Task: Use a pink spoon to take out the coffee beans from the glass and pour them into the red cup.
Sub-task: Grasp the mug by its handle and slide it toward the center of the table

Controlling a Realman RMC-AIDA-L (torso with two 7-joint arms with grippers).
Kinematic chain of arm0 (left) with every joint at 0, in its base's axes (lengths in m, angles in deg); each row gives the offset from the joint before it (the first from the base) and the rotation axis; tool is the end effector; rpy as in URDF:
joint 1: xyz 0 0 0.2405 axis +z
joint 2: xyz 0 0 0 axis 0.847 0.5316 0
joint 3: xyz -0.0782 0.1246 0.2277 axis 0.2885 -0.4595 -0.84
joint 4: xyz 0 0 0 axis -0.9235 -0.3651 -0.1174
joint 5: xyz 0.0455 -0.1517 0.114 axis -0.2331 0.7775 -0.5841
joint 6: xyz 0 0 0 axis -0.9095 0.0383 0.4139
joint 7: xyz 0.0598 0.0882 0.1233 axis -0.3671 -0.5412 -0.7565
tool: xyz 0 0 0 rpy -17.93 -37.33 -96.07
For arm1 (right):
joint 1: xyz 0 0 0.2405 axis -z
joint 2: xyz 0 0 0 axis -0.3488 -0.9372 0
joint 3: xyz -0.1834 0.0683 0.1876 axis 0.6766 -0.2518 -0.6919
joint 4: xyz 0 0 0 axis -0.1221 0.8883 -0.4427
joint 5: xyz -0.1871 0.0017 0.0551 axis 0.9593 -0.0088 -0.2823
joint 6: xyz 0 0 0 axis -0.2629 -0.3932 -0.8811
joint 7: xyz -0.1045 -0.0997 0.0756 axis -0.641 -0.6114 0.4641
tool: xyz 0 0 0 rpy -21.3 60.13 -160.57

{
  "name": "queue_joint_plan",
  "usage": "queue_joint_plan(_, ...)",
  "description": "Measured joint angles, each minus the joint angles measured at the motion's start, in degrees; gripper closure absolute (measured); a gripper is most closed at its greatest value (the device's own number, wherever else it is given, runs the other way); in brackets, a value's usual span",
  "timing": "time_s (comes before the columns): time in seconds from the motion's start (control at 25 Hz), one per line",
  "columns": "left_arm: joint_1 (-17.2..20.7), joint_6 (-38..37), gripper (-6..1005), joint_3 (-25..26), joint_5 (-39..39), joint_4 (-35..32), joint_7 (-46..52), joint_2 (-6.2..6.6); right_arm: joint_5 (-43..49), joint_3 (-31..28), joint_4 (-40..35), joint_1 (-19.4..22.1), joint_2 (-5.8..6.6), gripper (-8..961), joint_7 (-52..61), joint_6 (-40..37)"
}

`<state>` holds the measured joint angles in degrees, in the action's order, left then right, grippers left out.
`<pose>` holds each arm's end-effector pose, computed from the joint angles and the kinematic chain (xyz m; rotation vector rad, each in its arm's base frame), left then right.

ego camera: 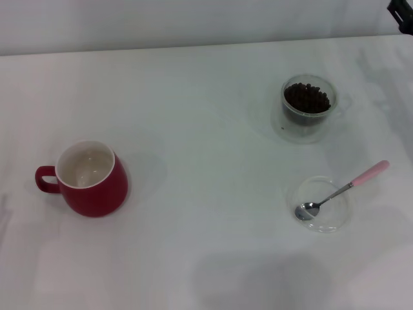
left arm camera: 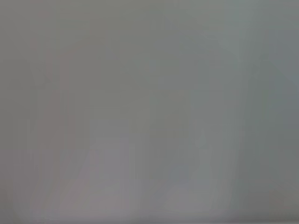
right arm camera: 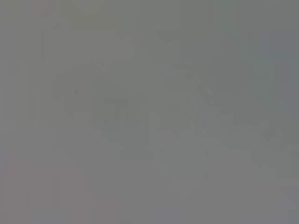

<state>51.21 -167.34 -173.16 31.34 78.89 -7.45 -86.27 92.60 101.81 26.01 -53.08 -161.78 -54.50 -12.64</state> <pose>-0.3805 0.2164 -0.0142 -1.5502 -0.5971 -0.6607 0.3514 0.4070 0.0572 -1.4025 0.6609 0.6523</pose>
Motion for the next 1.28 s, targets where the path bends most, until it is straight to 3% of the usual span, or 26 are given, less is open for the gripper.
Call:
queue_joint_plan(0.24, 0.4, -0.2, 157, 0.0, -5.9, 3.5, -0.2, 0.09, 0.0, 0.0, 0.0, -1.7, 0.00, 97, -0.1, 1.1)
queue_joint_plan(0.52, -3.1, 2.3, 158, 0.0, -10.3, 4.0, -0.6, 0.03, 0.0, 0.0, 0.0, -1.6, 0.00, 97, -0.1, 1.2)
queue_joint_plan(1.28, -7.1, 10.4, 157, -0.6, -12.7, 3.7, -0.7, -0.12, -0.6, 0.0, 0.0, -1.5, -0.02, 97, -0.1, 0.8)
